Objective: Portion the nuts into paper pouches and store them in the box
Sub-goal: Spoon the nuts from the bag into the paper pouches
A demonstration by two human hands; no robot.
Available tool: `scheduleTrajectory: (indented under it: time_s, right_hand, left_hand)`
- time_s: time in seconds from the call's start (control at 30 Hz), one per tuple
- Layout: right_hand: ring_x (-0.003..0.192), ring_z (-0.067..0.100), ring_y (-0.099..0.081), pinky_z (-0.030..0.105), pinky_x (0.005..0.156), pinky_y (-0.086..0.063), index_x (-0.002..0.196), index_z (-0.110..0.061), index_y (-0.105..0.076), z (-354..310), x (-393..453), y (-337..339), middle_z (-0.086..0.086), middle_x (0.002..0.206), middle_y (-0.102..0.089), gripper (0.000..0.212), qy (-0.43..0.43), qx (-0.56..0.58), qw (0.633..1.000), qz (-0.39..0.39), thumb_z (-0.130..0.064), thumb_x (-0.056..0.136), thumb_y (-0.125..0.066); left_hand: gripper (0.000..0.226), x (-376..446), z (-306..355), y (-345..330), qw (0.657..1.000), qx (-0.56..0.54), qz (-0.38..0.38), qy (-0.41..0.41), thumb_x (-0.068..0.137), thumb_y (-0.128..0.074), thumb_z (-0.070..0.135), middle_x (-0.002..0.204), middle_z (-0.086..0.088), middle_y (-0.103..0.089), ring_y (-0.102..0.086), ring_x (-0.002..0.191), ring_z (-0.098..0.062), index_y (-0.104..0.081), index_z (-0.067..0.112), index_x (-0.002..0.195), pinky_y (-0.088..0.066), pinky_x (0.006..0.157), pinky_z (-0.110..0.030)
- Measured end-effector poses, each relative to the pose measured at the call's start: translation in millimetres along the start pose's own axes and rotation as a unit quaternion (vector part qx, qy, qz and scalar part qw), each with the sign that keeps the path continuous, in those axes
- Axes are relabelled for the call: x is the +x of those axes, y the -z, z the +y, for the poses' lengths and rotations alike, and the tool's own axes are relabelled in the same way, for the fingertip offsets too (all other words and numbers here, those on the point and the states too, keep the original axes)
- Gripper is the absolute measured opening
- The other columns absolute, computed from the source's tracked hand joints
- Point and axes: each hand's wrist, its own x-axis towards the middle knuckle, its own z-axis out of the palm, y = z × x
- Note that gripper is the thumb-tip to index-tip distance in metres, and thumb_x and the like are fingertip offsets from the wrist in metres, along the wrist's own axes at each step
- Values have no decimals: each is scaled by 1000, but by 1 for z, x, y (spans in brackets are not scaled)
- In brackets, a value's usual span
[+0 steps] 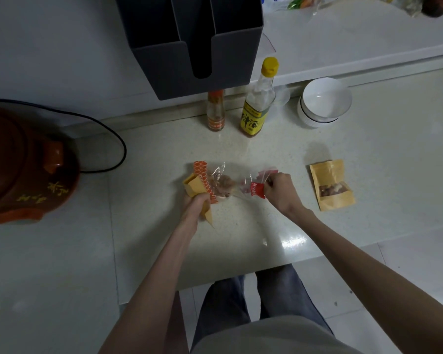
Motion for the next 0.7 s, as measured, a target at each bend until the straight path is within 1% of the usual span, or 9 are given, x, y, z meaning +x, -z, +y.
scheduleTrajectory:
  time_s: [0.07,0.13,0.2,0.27,0.3,0.37,0.53,0.6,0.7]
  right_hand:
    - [76,22,-65,32,67,-55,78,1,-68,-1,3,-4,8,91,-69,25,7,6,1000,-12,7,85,-45]
    - [74,26,-66,32,64,-56,69,-5,-67,-1,7,-8,13,89,-72,32,16,12,1000,-14,9,81,-42]
    - [72,26,-66,30,66,-57,75,-1,-71,-2,11,-11,15,86,-72,33,18,16,1000,-17,9,80,-40]
    - [65,19,-65,15,60,-52,64,-10,-71,-5,15,-14,9,76,-71,37,33,21,998,-39,9,76,-42]
    - [63,19,-66,15,58,-51,54,-17,-67,-8,17,-16,7,71,-71,39,39,20,998,-53,9,72,-43]
    - [61,21,-66,25,59,-52,46,-16,-60,-10,22,-20,9,65,-70,37,30,21,997,-67,9,68,-44]
    - [47,9,-54,16,47,-41,51,-2,-62,-11,27,-37,8,58,-64,32,-3,72,996,-45,12,74,-44]
    - [44,7,-52,13,43,-39,49,-5,-59,-10,28,-43,8,56,-63,35,-23,103,994,-37,13,74,-44]
    - [48,16,-49,21,45,-39,48,-3,-48,-9,32,-53,18,63,-63,32,-80,146,985,-34,15,72,-38]
  left_hand:
    - [20,2,1,-1,1000,18,-4,-3,70,-59,2,70,5,-56,-51,69,-13,-53,21,74,-41,64,-28]
    - [24,5,0,-2,999,40,-17,-5,72,-57,0,67,8,-55,-49,67,-11,-50,22,71,-40,61,-27]
    - [25,6,-1,-3,999,45,-22,-10,71,-58,0,61,13,-55,-50,65,-9,-50,24,69,-39,60,-26]
    - [21,7,0,-3,998,46,-30,-10,67,-59,5,60,14,-56,-50,66,-9,-52,24,69,-40,60,-26]
    - [18,7,1,-4,998,47,-33,-10,63,-59,9,59,15,-55,-50,66,-10,-52,24,68,-40,60,-26]
    - [16,7,2,-5,999,39,-34,-4,55,-58,15,53,18,-54,-49,63,-10,-51,25,66,-39,57,-25]
    - [21,7,-2,-5,999,17,-40,-1,57,-61,11,67,10,-56,-53,71,-13,-52,26,69,-43,63,-29]
    - [22,8,-3,-5,999,15,-41,0,64,-61,6,67,9,-55,-52,72,-13,-51,26,69,-42,63,-29]
    - [21,7,-2,-4,999,8,-48,4,60,-61,10,70,6,-54,-51,73,-14,-50,25,71,-41,61,-28]
